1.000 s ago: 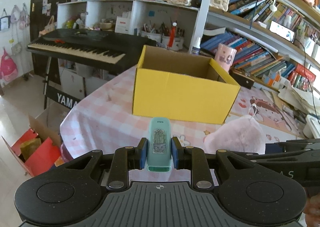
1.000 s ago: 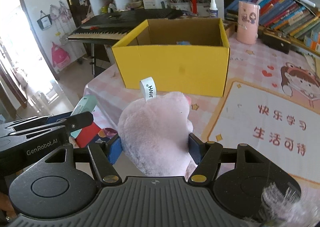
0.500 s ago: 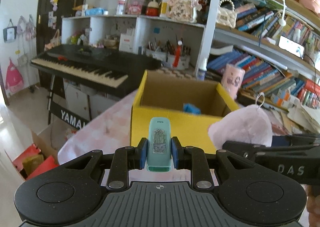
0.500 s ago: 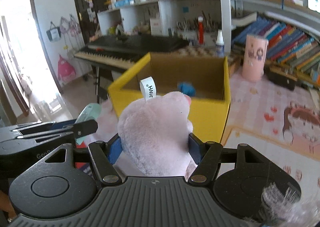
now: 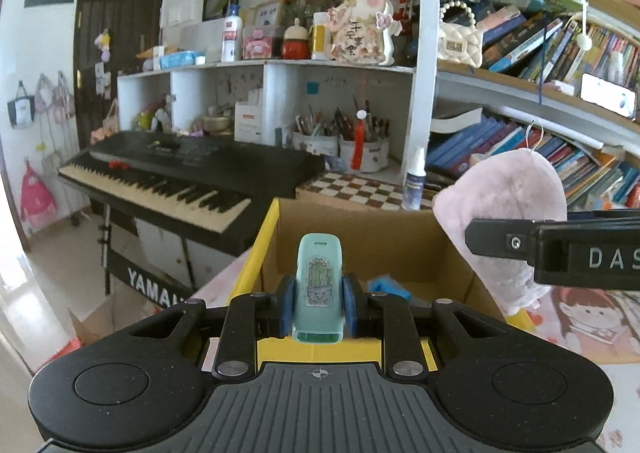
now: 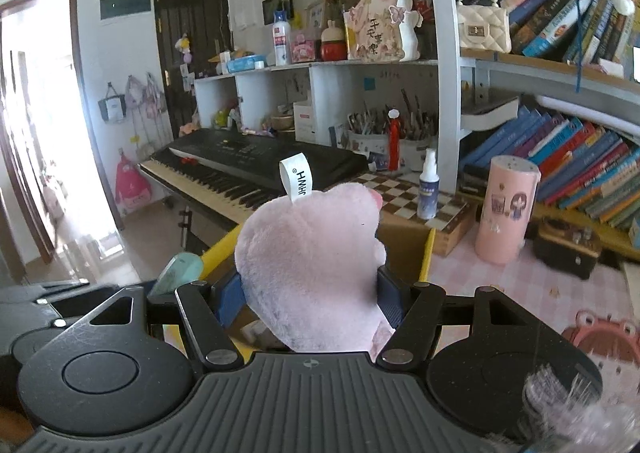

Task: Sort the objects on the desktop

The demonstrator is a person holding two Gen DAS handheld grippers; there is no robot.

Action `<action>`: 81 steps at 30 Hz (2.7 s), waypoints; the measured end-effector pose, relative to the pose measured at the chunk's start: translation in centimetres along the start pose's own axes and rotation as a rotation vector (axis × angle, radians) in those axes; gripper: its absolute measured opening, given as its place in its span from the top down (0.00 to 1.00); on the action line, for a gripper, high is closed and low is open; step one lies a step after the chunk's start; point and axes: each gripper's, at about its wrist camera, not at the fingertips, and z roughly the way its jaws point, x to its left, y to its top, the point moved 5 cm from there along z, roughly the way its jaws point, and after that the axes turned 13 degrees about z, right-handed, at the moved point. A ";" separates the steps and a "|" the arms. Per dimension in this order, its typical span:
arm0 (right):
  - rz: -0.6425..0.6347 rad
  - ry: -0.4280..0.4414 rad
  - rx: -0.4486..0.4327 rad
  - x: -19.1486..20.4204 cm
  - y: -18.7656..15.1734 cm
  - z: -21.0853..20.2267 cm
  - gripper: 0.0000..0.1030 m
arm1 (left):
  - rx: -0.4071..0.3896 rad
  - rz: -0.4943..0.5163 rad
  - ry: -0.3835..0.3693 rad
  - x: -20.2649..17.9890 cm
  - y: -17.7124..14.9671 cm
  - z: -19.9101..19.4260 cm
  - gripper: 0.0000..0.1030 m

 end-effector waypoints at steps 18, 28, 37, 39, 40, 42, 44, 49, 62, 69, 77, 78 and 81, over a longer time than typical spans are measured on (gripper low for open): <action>-0.096 0.041 0.168 -2.5 -1.7 7.7 0.37 | 0.186 0.120 0.024 -1.9 -1.0 7.0 0.77; -0.139 0.063 0.295 -3.6 -2.6 10.6 0.37 | 0.259 0.104 -0.015 -2.1 -2.0 9.0 0.77; -0.221 0.120 0.376 -3.5 -2.3 12.3 0.31 | 0.288 0.085 -0.009 -1.9 -2.3 9.8 0.65; -0.231 0.124 0.383 -3.6 -2.2 12.5 0.31 | 0.286 0.088 0.022 -1.7 -2.3 9.7 0.56; -0.233 0.125 0.386 -3.6 -2.2 12.5 0.30 | 0.284 0.088 0.025 -1.7 -2.3 9.6 0.55; -0.231 0.119 0.382 -3.6 -2.2 12.3 0.29 | 0.275 0.087 0.031 -1.6 -2.1 9.4 0.55; -0.224 0.106 0.373 -3.6 -2.1 12.0 0.28 | 0.260 0.081 0.038 -1.6 -2.0 8.9 0.53; -0.192 0.076 0.331 -3.5 -1.7 10.6 0.24 | 0.201 0.050 0.053 -1.2 -1.6 7.0 0.41; -0.109 -0.027 0.158 -2.7 -2.2 3.8 0.19 | 0.080 0.069 0.055 -1.6 -1.3 1.6 0.31; -0.042 -0.123 0.062 -2.8 -3.7 -0.4 0.19 | 0.051 0.055 0.006 -1.8 -2.1 -1.3 0.30; 0.043 -0.253 -0.025 -2.6 -7.0 -5.5 0.19 | 0.025 0.098 -0.048 -2.3 -3.5 -4.8 0.27; 0.051 -0.268 -0.033 -2.5 -7.5 -6.1 0.19 | 0.023 0.104 -0.055 -2.4 -3.8 -5.2 0.26; 0.082 -0.318 -0.057 -2.5 -8.9 -7.9 0.19 | 0.023 0.122 -0.067 -2.7 -4.5 -6.3 0.23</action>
